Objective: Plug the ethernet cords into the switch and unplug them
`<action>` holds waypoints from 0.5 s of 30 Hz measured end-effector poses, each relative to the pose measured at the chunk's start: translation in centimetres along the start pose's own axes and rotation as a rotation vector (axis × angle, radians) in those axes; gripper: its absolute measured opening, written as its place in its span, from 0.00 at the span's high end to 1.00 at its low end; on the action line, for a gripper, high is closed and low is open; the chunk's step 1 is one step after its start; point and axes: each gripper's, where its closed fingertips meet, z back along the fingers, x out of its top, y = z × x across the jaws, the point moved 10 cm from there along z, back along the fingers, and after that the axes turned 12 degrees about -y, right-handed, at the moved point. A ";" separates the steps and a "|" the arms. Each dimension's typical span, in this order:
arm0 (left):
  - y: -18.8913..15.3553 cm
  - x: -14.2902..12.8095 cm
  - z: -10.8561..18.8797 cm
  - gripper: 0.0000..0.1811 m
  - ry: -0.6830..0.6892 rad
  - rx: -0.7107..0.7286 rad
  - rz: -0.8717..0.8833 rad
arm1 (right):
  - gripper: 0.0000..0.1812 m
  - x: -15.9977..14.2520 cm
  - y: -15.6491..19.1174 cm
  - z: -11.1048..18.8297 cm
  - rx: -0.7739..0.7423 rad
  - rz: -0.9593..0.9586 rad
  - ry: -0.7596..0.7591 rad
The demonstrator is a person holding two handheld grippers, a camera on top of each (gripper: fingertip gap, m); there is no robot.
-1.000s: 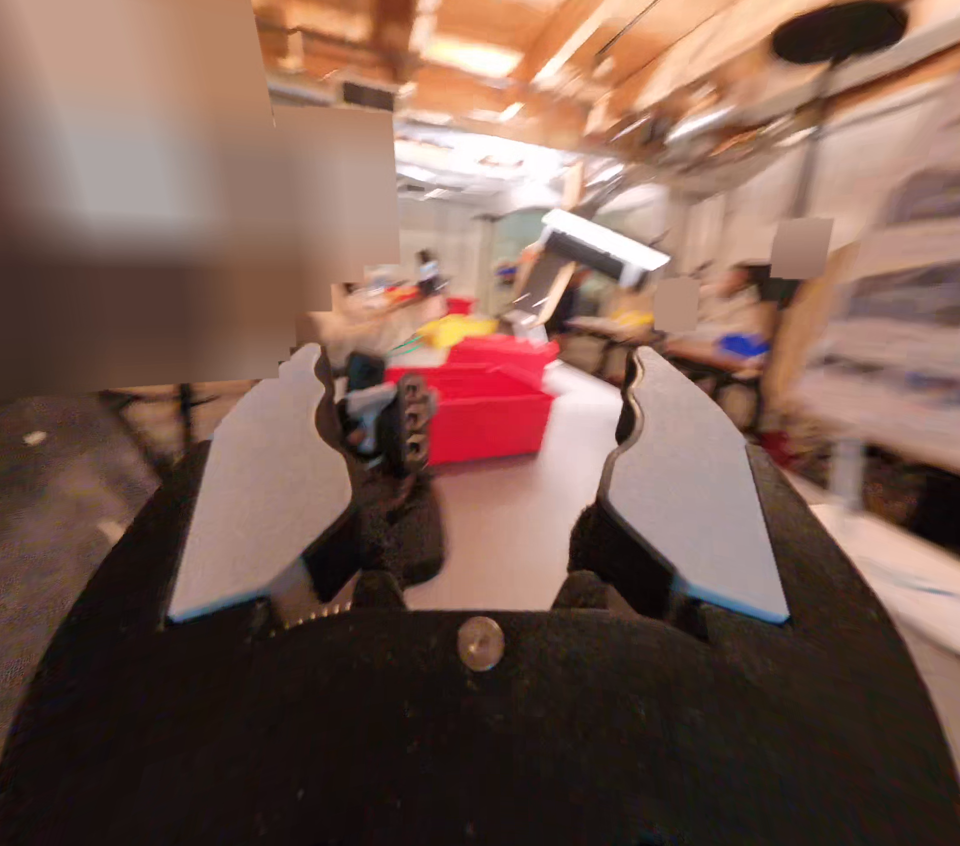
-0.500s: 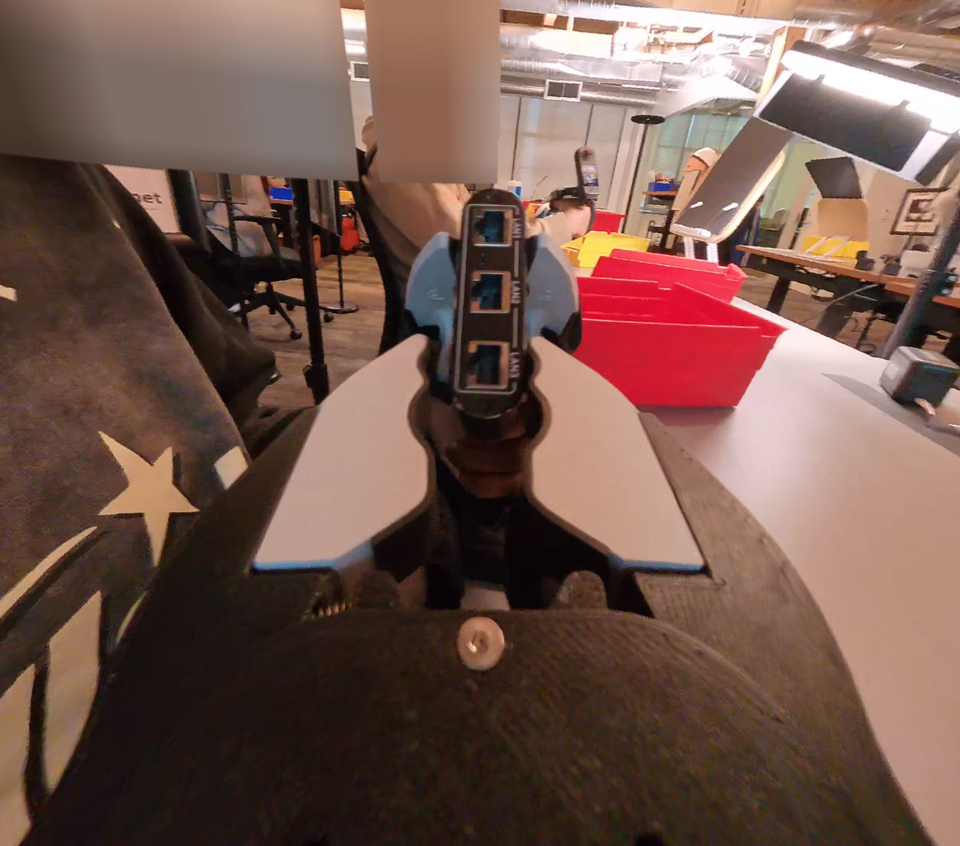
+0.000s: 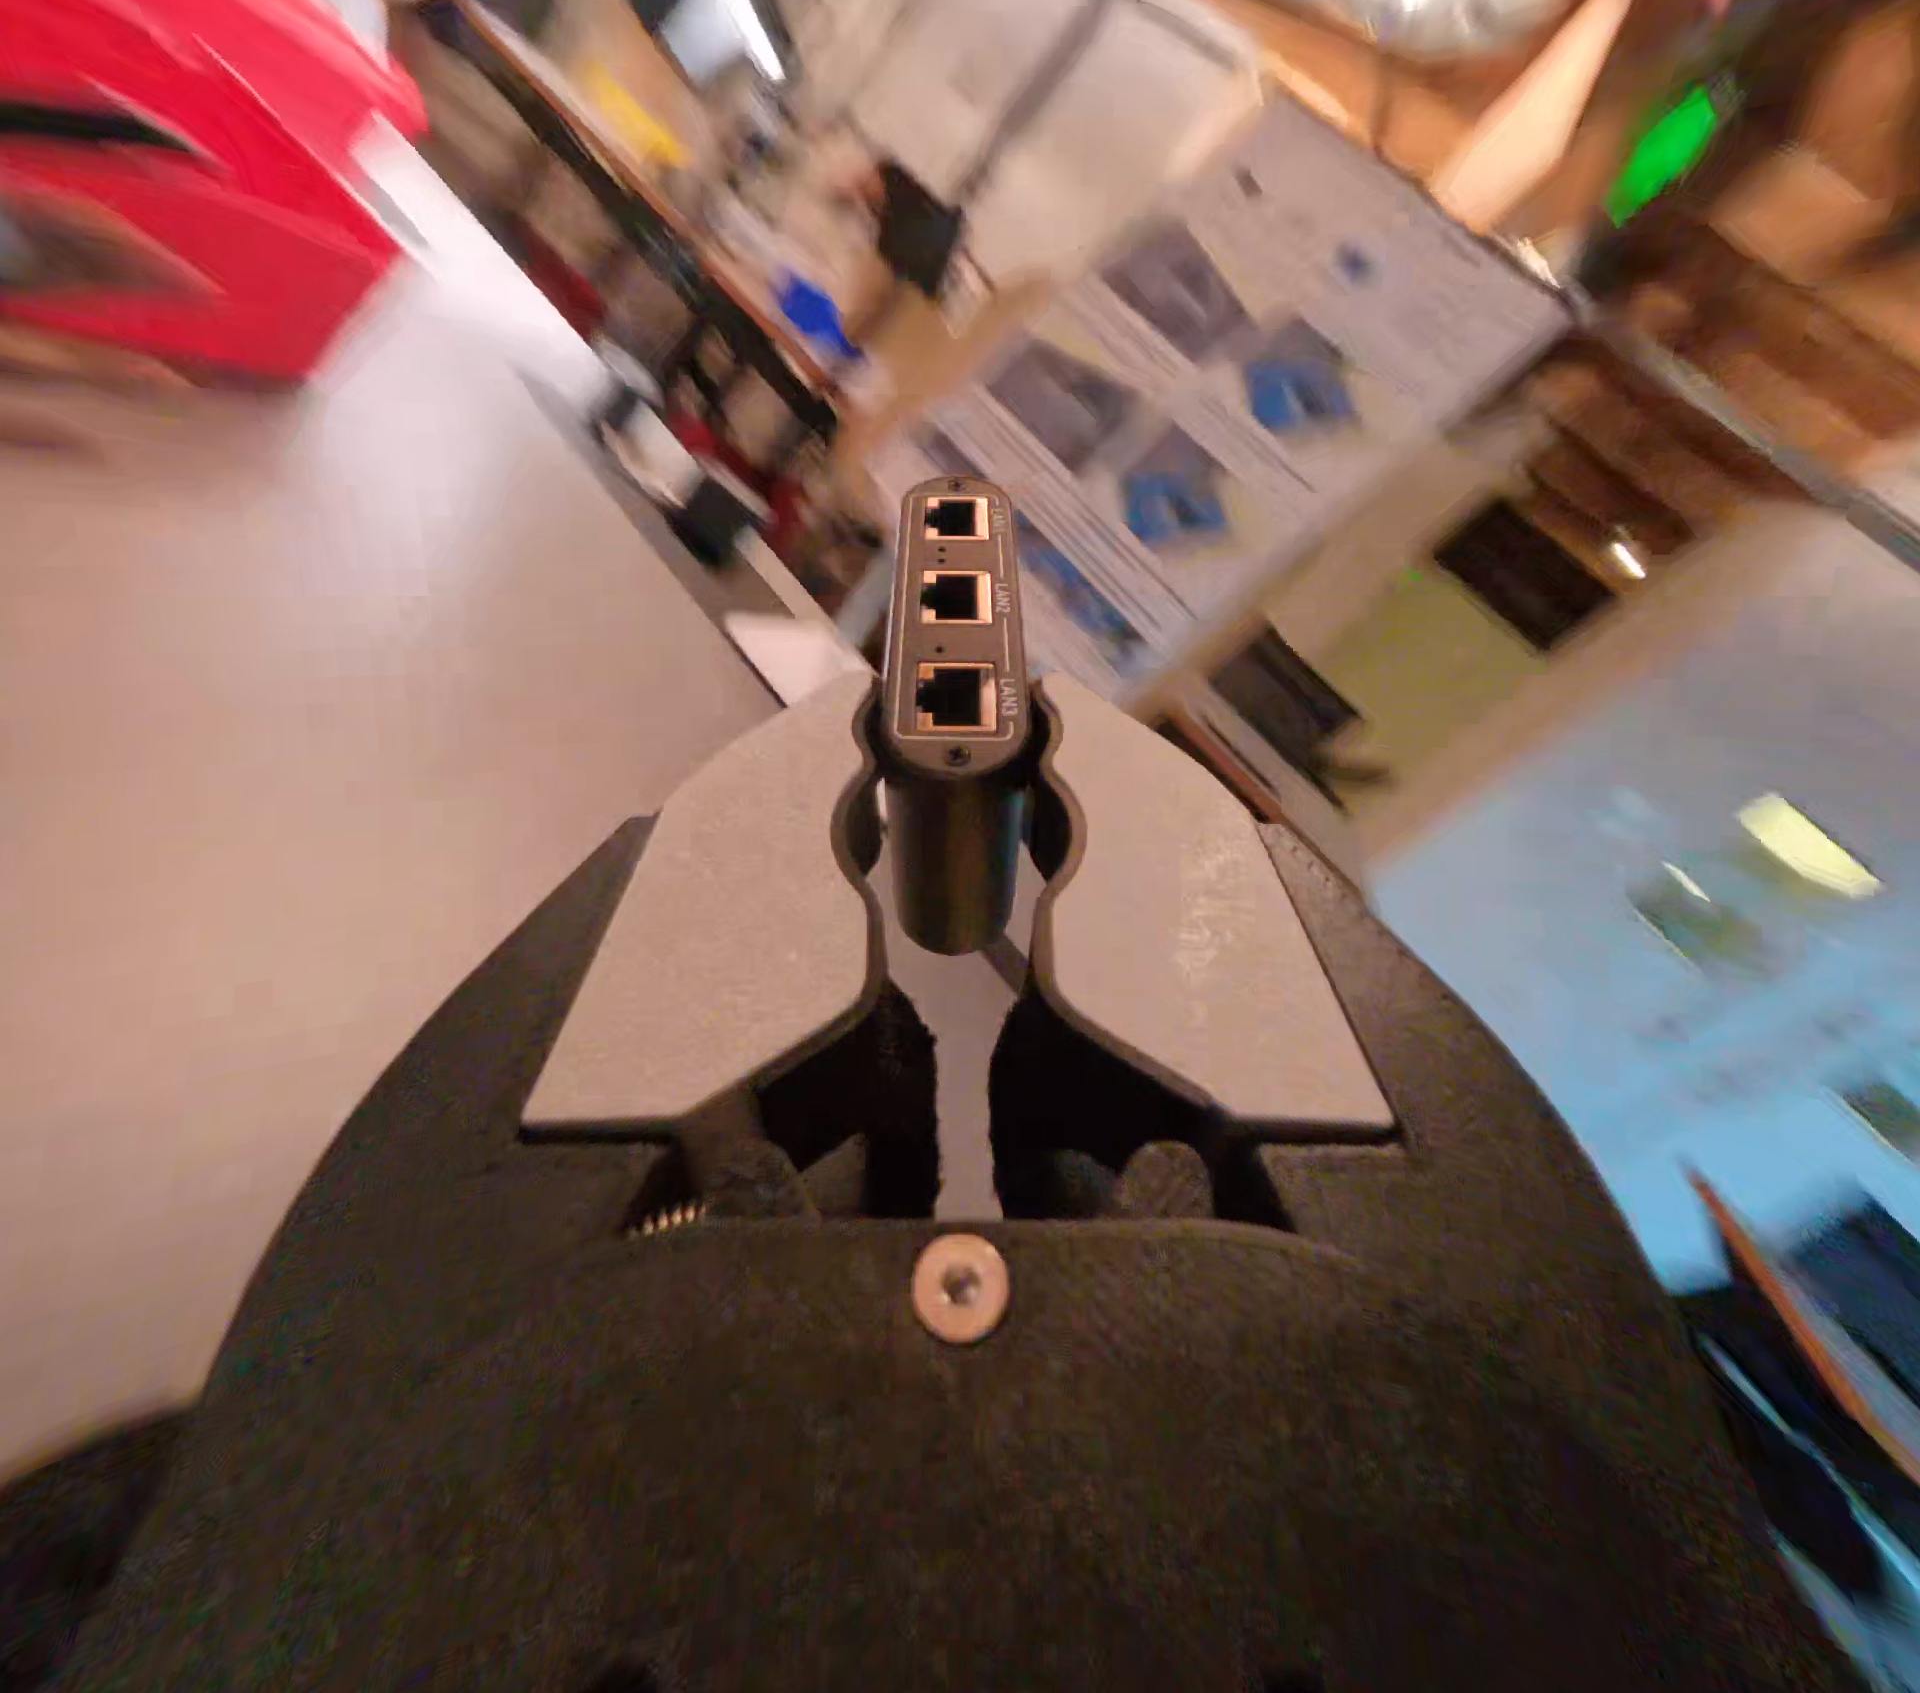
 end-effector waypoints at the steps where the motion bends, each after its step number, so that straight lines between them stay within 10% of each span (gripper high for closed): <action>1: 0.0 0.0 0.0 0.35 0.012 0.007 -0.049 | 0.87 -0.4 -1.9 1.0 -0.052 0.027 0.100; 8: 0.0 -0.1 -0.1 0.32 0.036 0.039 -0.140 | 0.87 -8.1 -14.0 4.5 0.026 -0.168 0.881; 15: 0.3 0.0 0.0 0.33 0.034 0.059 -0.148 | 0.87 -18.8 -15.0 5.8 0.364 -0.347 1.425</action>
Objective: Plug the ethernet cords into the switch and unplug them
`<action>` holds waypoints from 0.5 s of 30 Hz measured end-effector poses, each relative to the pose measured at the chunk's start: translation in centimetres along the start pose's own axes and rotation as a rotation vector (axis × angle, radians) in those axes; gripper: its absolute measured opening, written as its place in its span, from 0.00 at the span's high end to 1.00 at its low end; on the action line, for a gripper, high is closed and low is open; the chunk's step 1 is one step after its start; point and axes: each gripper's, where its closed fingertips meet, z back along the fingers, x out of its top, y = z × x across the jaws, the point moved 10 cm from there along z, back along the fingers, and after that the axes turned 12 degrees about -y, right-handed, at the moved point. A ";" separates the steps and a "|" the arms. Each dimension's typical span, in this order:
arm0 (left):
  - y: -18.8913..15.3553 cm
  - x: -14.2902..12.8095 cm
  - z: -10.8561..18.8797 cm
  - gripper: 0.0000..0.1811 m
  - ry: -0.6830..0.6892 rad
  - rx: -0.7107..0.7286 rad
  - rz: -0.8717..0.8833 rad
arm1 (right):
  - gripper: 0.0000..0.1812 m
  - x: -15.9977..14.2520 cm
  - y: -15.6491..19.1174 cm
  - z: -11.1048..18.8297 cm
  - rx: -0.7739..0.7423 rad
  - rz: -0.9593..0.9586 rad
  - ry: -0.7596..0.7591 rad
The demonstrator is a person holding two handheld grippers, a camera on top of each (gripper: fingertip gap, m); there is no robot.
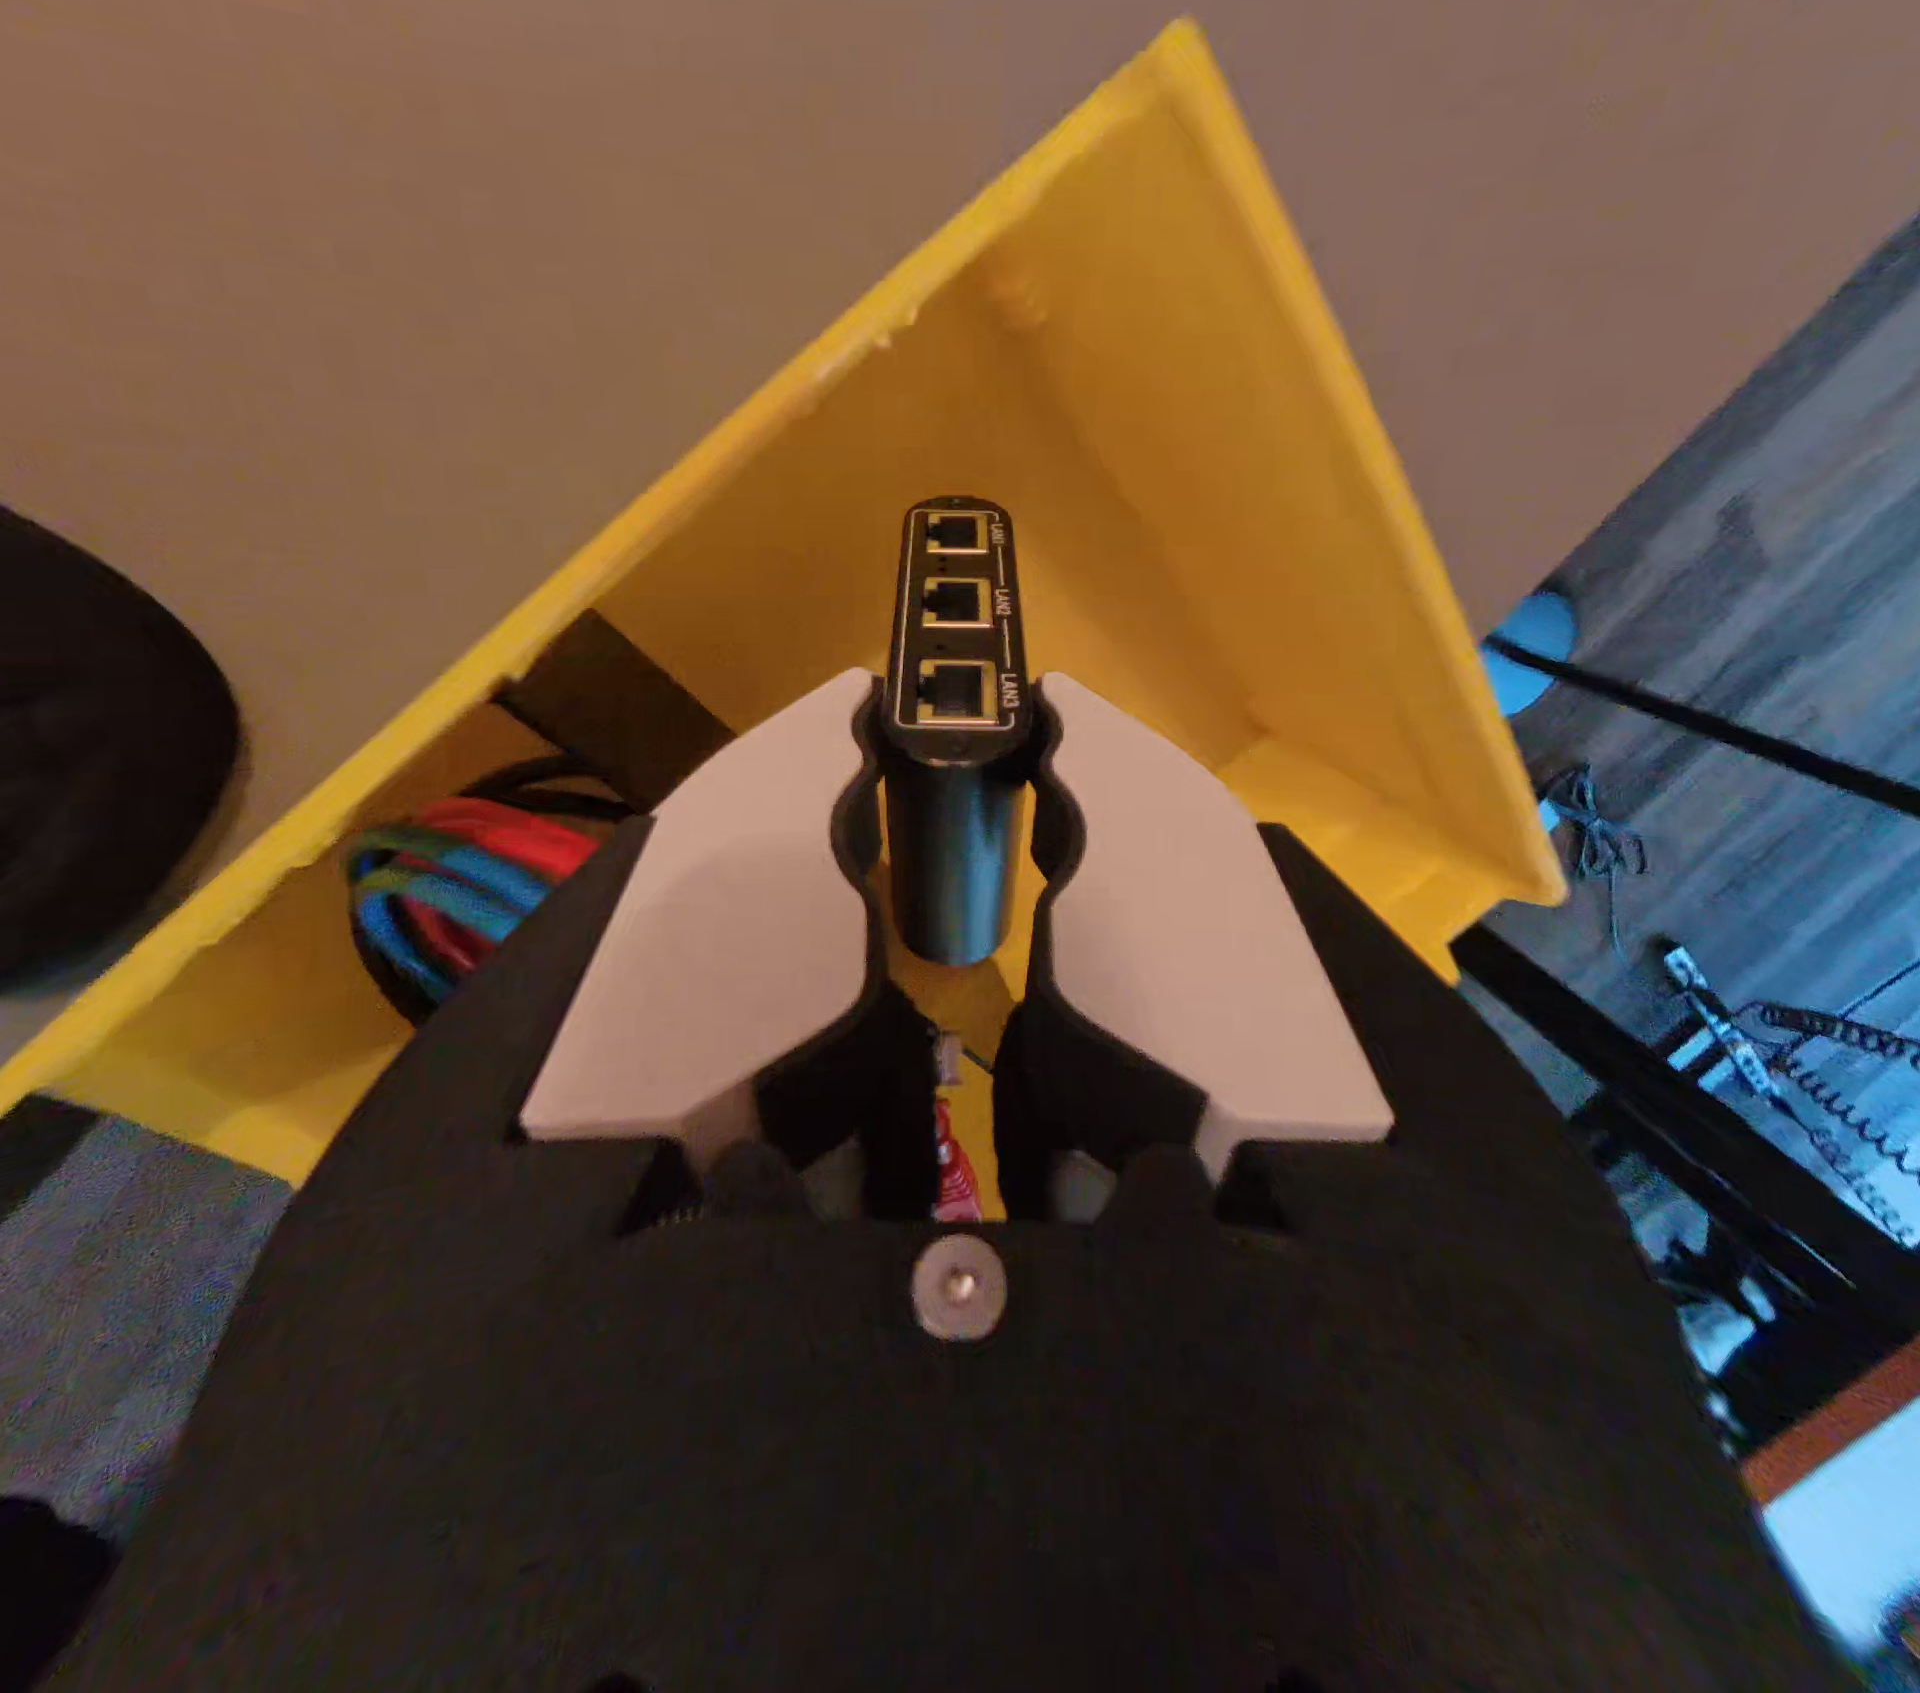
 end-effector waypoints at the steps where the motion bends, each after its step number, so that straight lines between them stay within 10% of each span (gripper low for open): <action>1: 0.0 0.0 0.0 0.32 0.005 -0.001 -0.006 | 0.87 -0.2 -0.1 -0.8 0.017 0.004 0.041; 15: 0.2 0.0 0.0 0.33 0.008 0.006 -0.006 | 0.86 0.2 -1.7 -4.8 0.138 -0.010 0.180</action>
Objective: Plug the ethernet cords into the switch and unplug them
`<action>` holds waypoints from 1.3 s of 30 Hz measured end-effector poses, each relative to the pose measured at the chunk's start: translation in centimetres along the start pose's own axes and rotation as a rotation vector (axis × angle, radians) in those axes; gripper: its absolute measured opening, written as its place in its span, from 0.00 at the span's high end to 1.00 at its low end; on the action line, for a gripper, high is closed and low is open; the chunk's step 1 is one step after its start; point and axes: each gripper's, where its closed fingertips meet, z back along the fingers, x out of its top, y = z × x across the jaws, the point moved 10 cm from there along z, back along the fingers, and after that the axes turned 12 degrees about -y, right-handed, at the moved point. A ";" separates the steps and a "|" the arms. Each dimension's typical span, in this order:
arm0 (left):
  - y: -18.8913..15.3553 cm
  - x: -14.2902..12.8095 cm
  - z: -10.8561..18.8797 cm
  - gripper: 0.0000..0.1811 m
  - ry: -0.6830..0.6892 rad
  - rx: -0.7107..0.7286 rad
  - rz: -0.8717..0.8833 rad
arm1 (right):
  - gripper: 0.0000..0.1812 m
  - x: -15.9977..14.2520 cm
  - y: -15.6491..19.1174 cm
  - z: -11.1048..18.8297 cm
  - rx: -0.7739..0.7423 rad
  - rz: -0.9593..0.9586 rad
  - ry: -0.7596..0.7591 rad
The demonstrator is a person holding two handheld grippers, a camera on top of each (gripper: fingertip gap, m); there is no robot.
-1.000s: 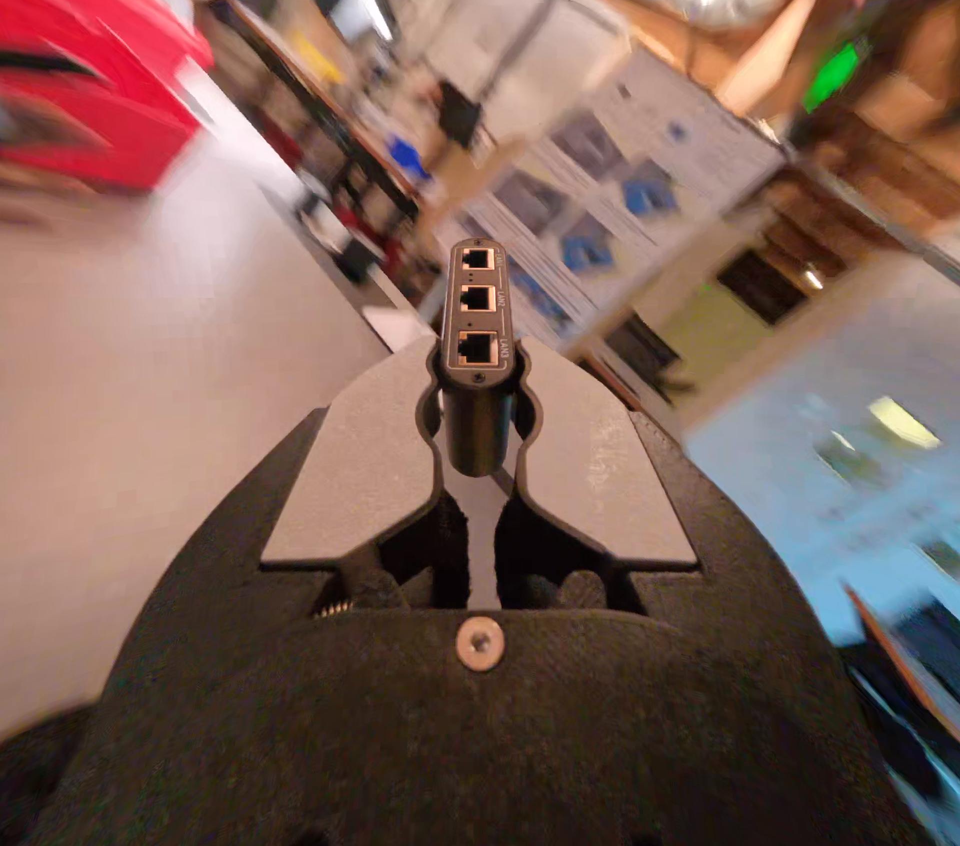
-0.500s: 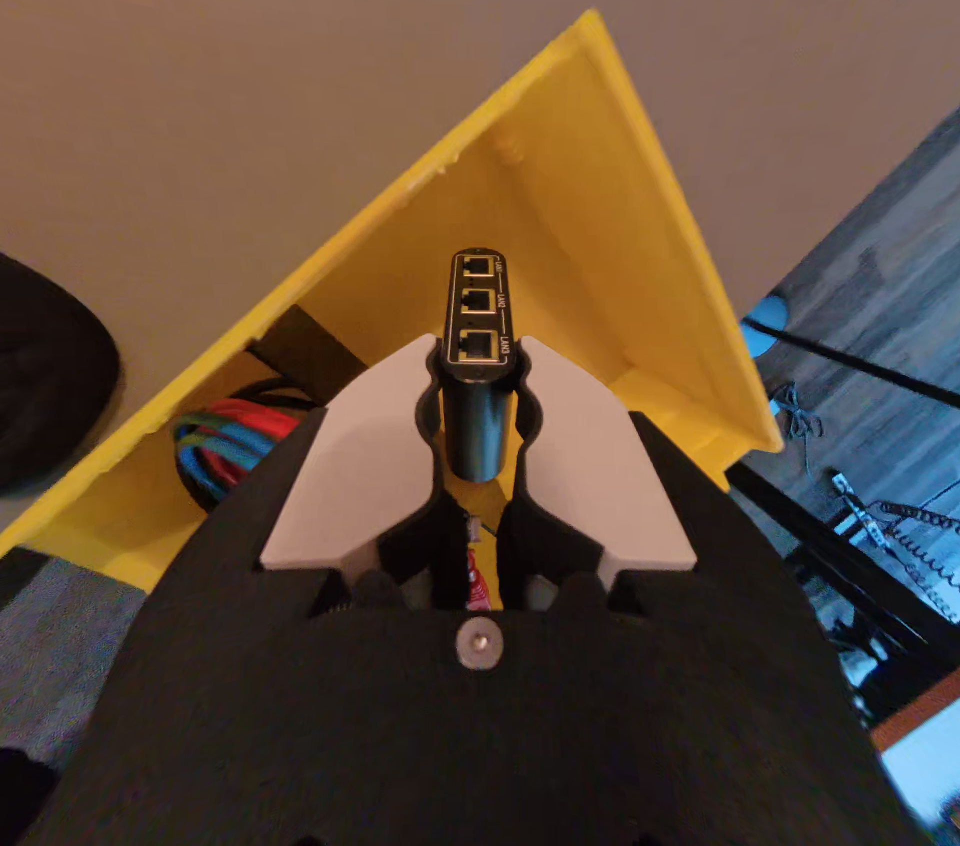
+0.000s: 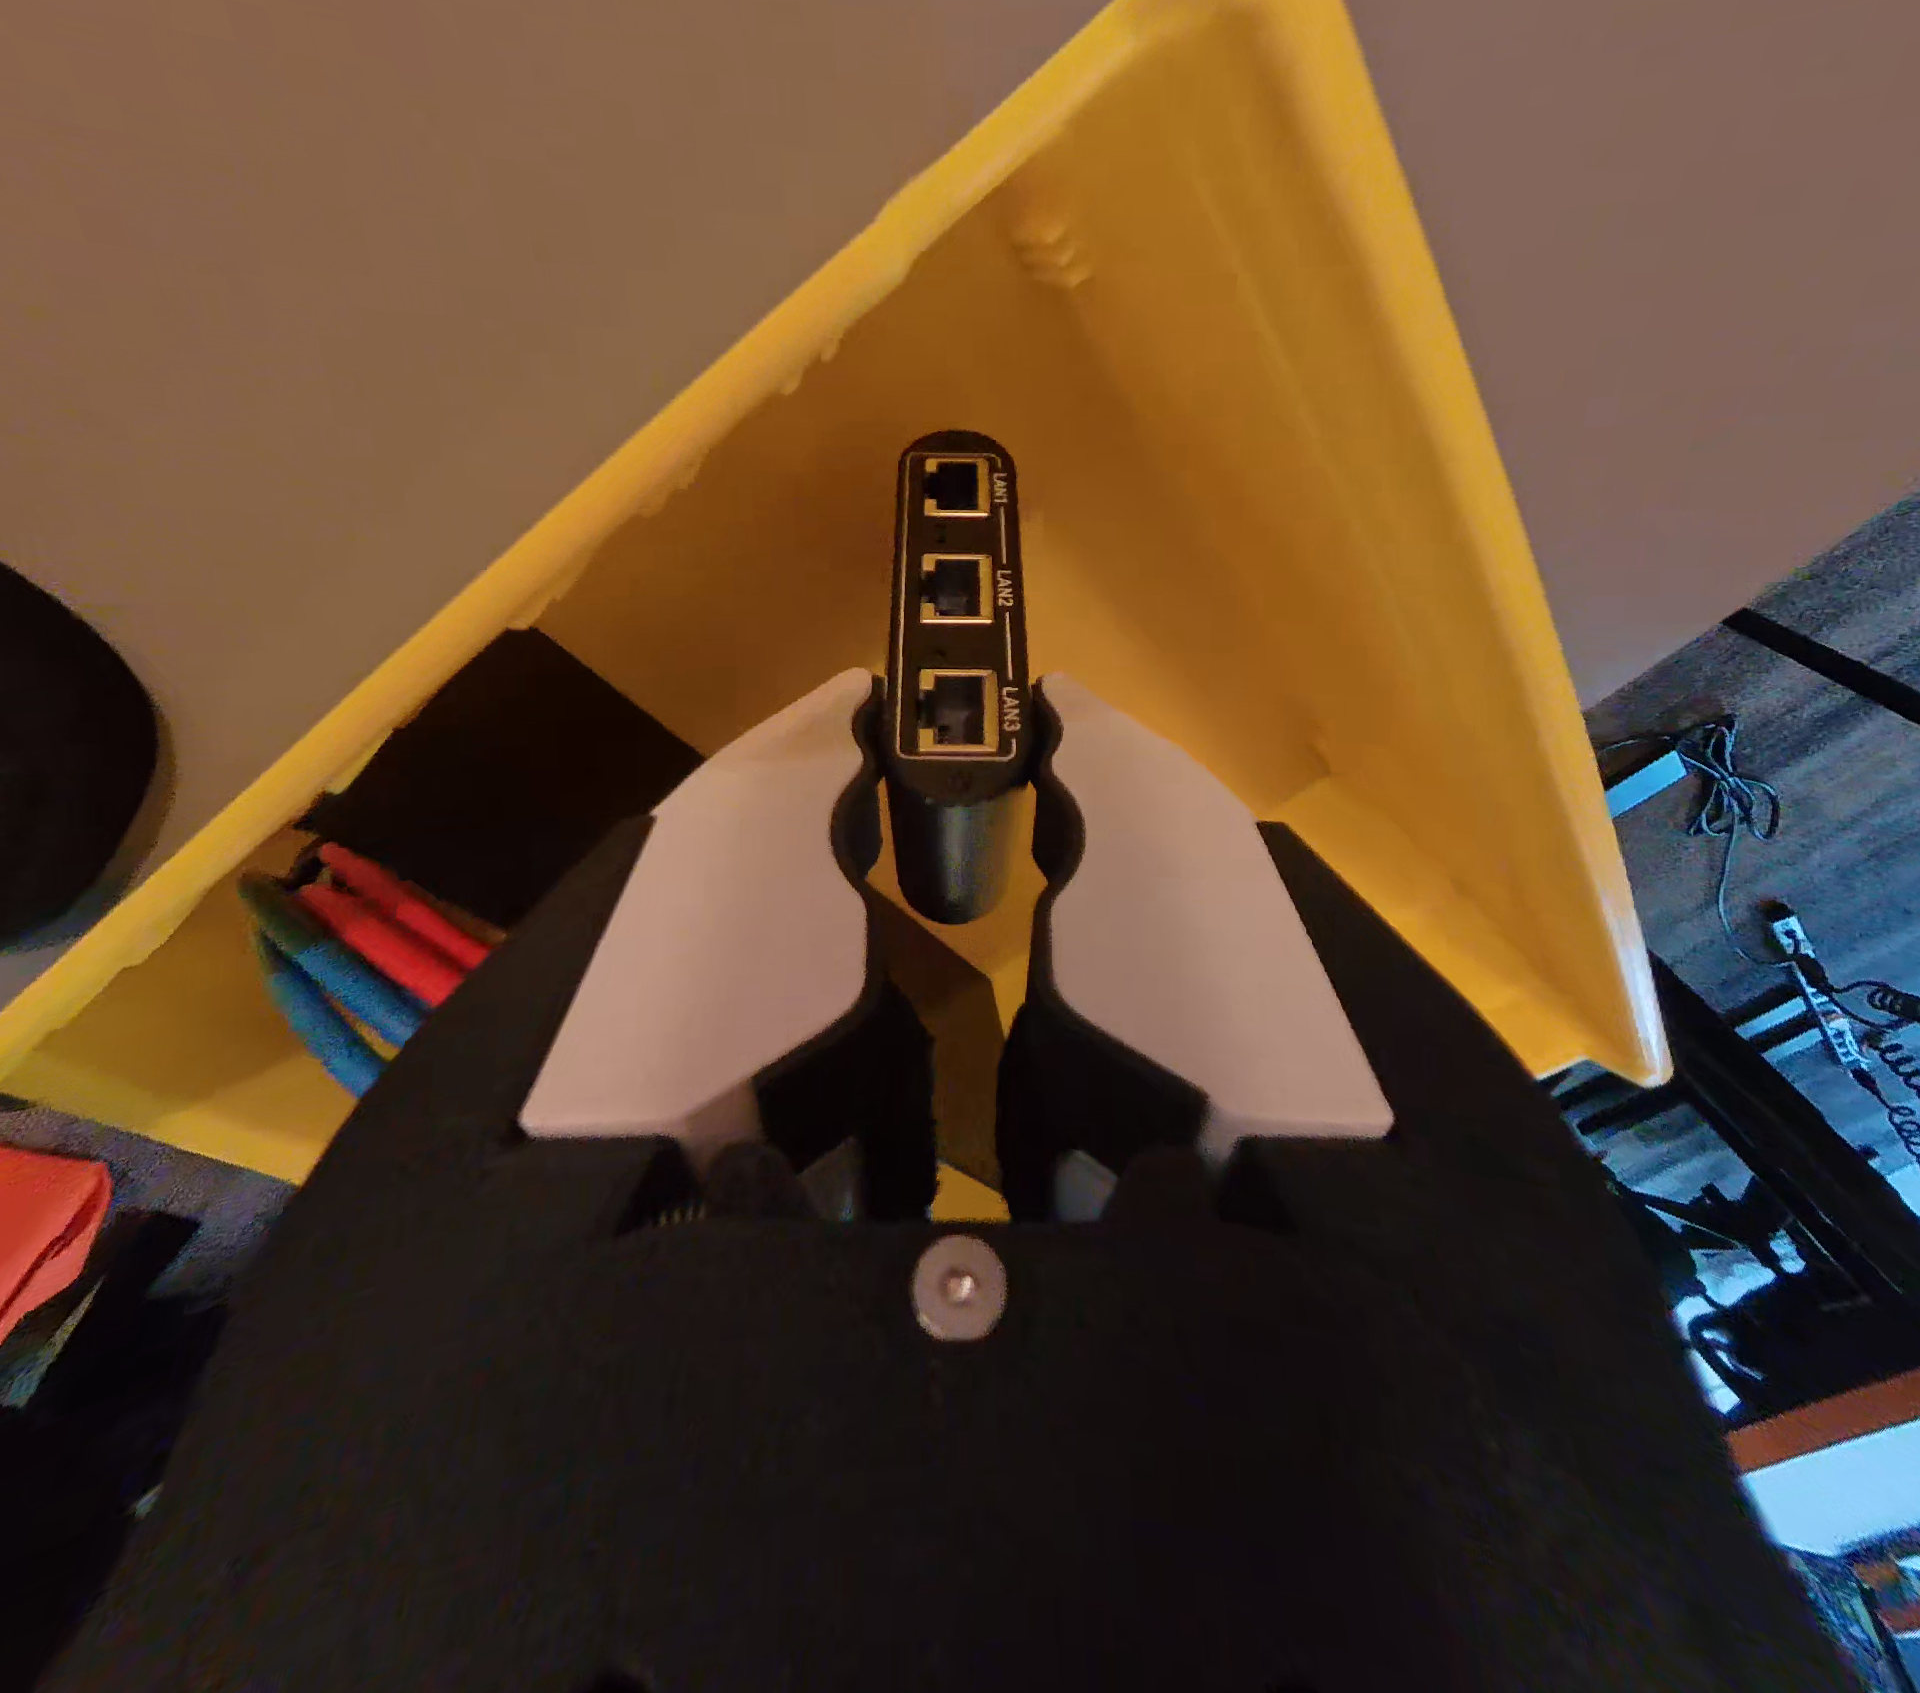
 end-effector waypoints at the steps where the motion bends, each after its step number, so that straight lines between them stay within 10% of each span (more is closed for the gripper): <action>1: 0.0 0.0 0.0 0.33 0.000 0.000 0.001 | 0.86 0.1 -0.2 -0.2 -0.007 0.003 -0.003; 9: 0.1 0.0 0.0 0.33 -0.001 0.003 0.001 | 0.68 0.7 1.8 4.4 -0.206 -0.009 -0.442; 16: 0.1 0.0 0.0 0.33 0.004 0.005 0.000 | 0.63 -4.5 13.7 9.3 -0.277 -0.135 -0.807; 22: 0.2 0.4 -0.1 0.33 0.003 0.010 -0.007 | 0.57 -7.7 20.1 4.9 -0.233 -0.289 -0.532; 25: 0.3 0.7 -0.1 0.33 0.003 0.012 -0.026 | 0.86 -7.8 20.2 2.8 -0.341 -0.253 -0.410; 39: 1.1 1.3 0.2 0.34 -0.003 0.035 -0.044 | 0.88 0.8 15.0 0.3 -0.384 -0.194 -0.547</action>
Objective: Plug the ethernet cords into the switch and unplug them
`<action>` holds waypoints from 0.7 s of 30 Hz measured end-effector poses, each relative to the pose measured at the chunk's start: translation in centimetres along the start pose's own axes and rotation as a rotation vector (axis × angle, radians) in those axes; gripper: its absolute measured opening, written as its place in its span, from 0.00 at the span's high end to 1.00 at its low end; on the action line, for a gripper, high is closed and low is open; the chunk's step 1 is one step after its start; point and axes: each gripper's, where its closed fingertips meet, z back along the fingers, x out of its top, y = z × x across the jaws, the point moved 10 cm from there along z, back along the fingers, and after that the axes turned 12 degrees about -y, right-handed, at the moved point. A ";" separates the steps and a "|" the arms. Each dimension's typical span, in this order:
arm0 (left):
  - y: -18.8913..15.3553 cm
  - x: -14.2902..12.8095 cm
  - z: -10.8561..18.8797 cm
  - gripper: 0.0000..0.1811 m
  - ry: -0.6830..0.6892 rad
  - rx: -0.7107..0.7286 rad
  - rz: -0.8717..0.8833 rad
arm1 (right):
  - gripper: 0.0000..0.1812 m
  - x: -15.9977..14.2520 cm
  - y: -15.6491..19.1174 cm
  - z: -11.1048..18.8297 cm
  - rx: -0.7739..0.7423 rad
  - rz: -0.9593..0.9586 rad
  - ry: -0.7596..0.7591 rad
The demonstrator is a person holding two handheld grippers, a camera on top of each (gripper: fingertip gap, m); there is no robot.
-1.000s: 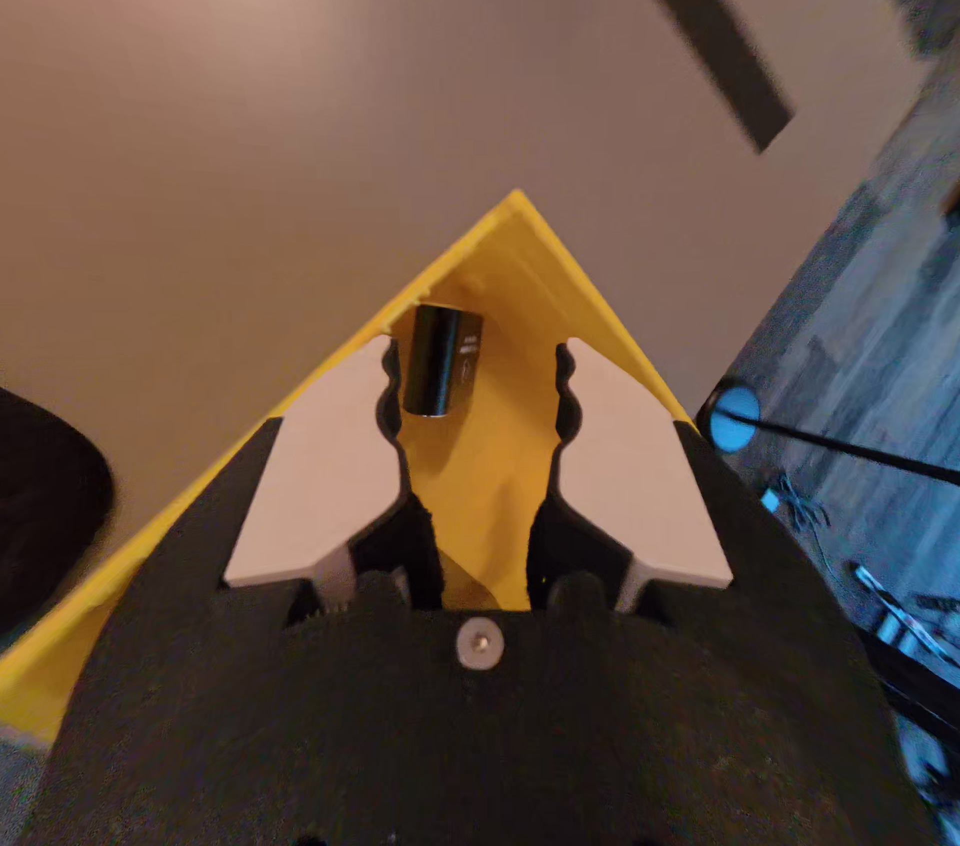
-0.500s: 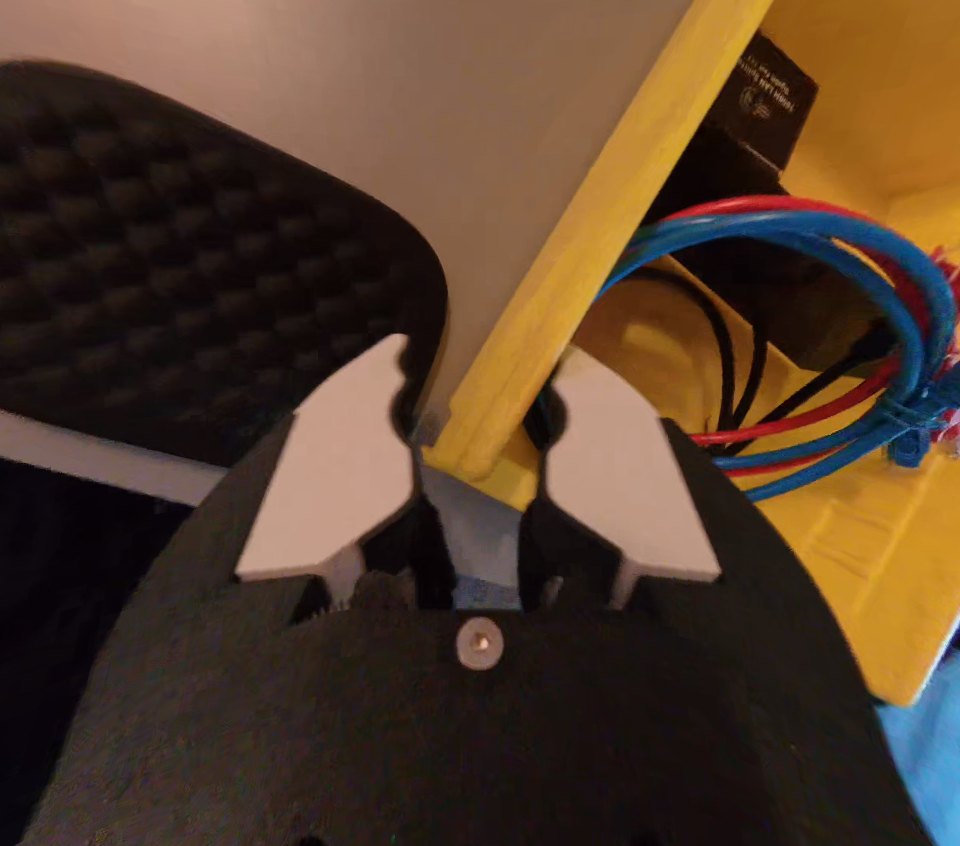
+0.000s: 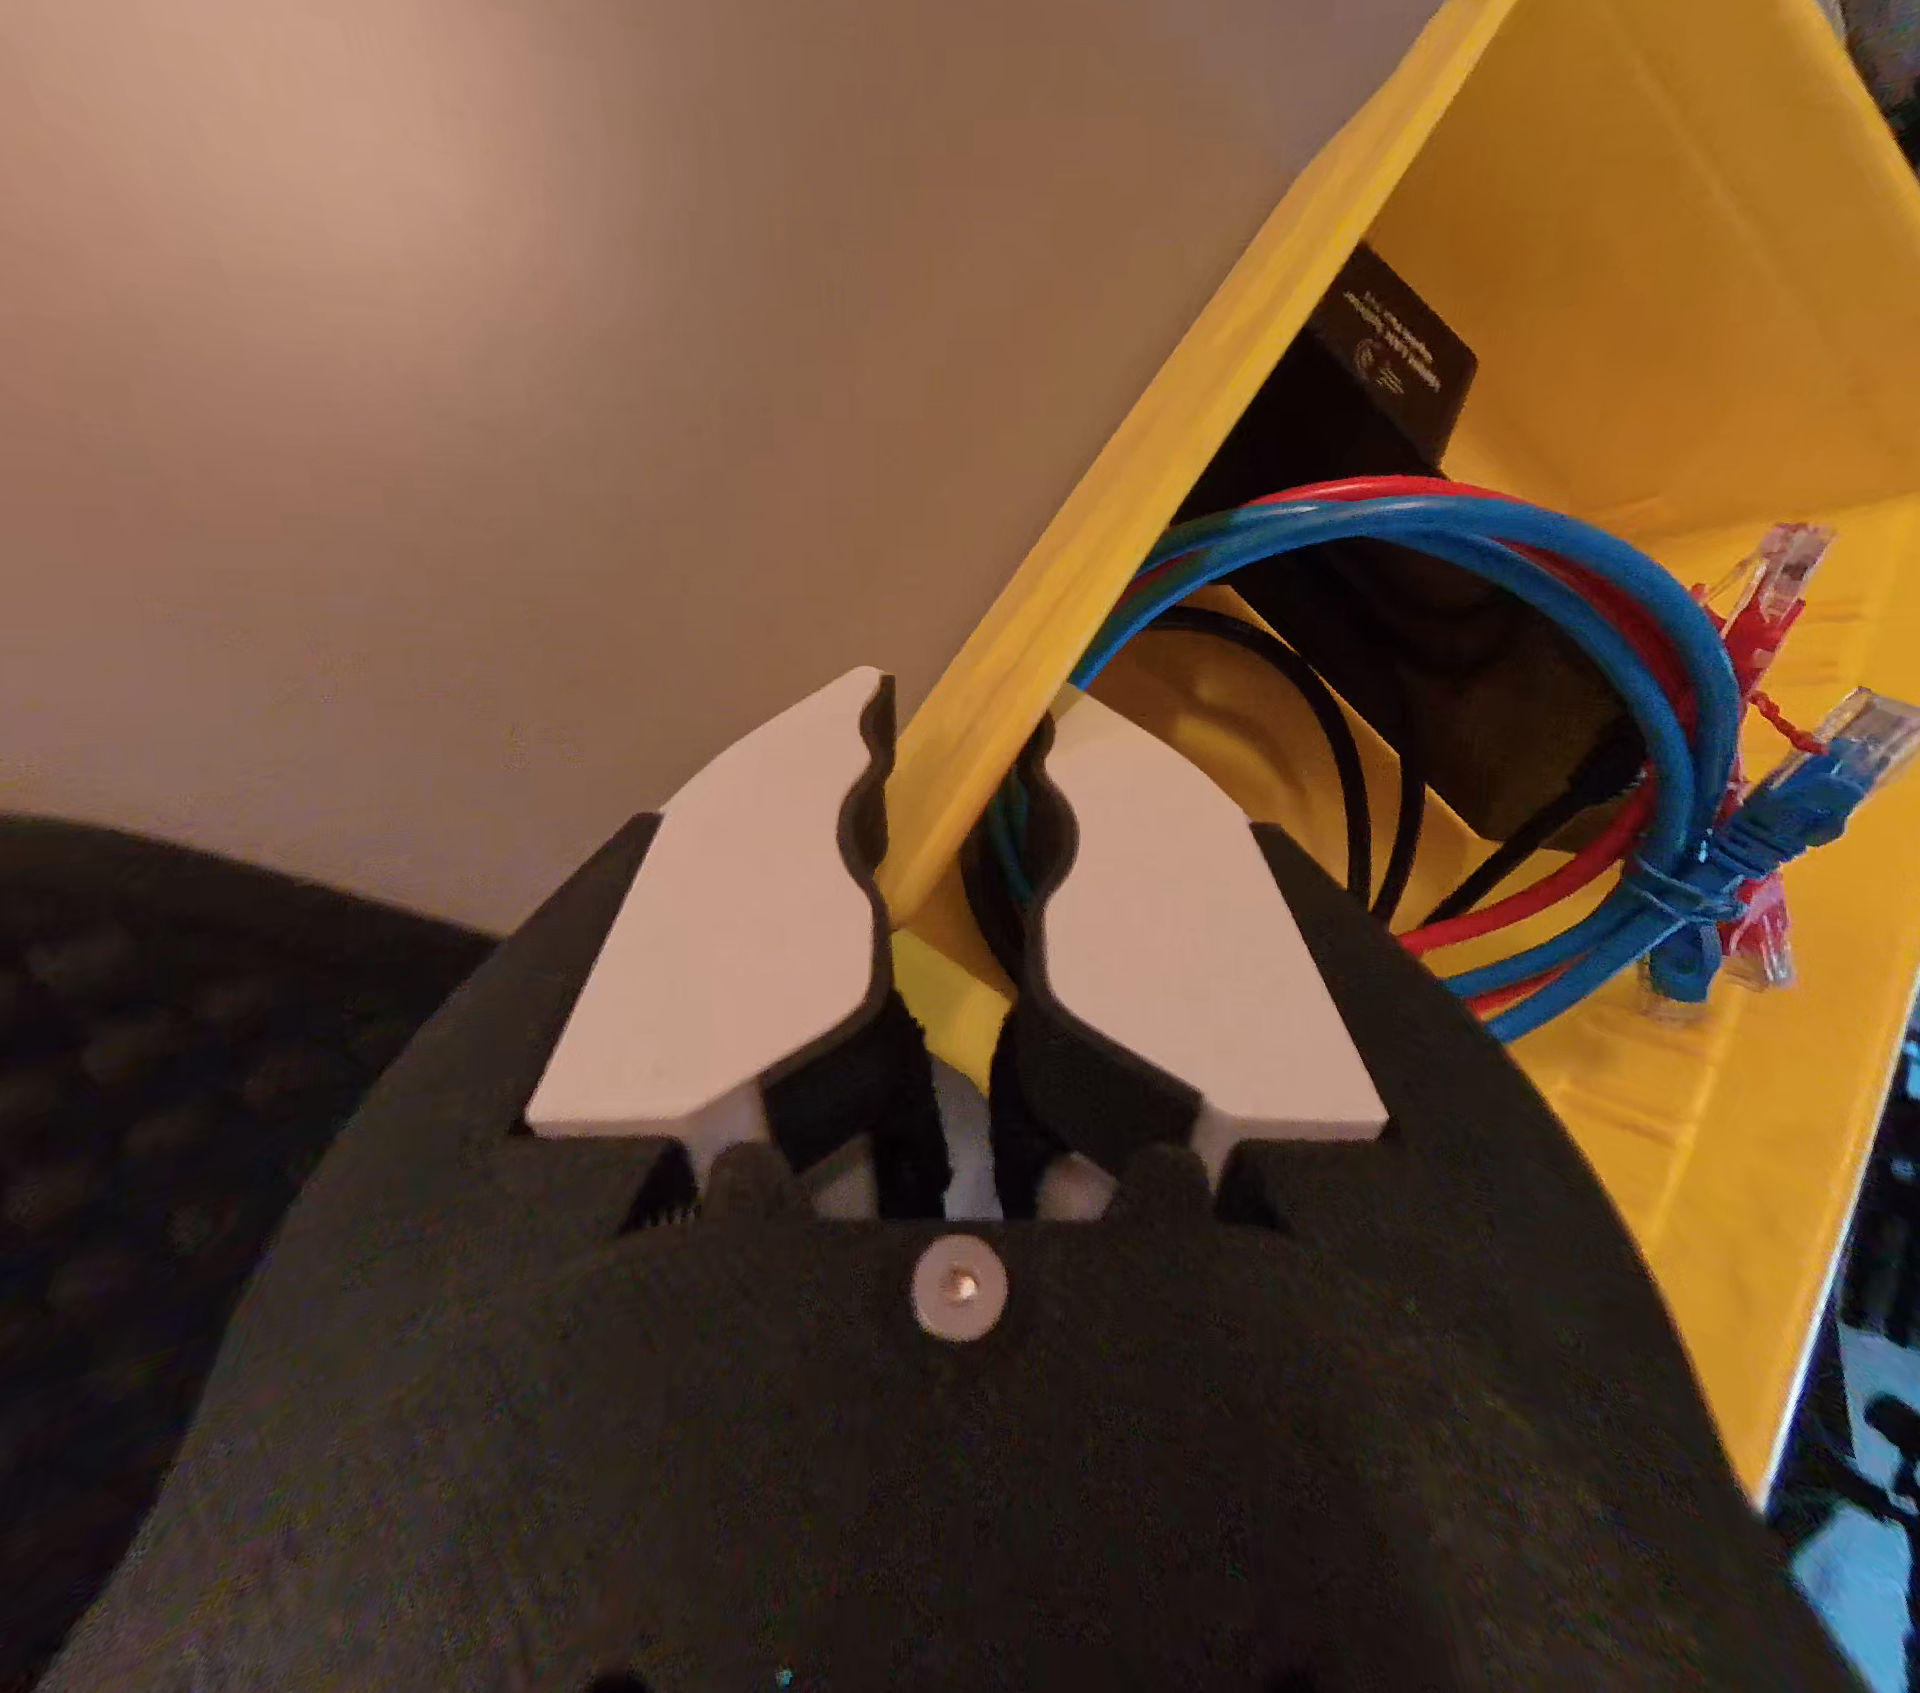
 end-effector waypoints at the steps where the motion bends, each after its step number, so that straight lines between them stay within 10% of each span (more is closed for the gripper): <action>1: 0.1 0.1 0.0 0.33 0.001 0.001 0.001 | 0.88 0.7 0.4 -0.6 0.011 0.003 -0.017; 12: 0.9 2.4 0.1 0.35 -0.020 0.024 -0.026 | 0.85 8.1 7.6 -4.8 0.131 0.159 -0.095; 21: 2.9 10.1 1.6 0.39 -0.178 0.129 -0.078 | 0.84 14.0 15.8 -6.0 0.291 0.315 -0.154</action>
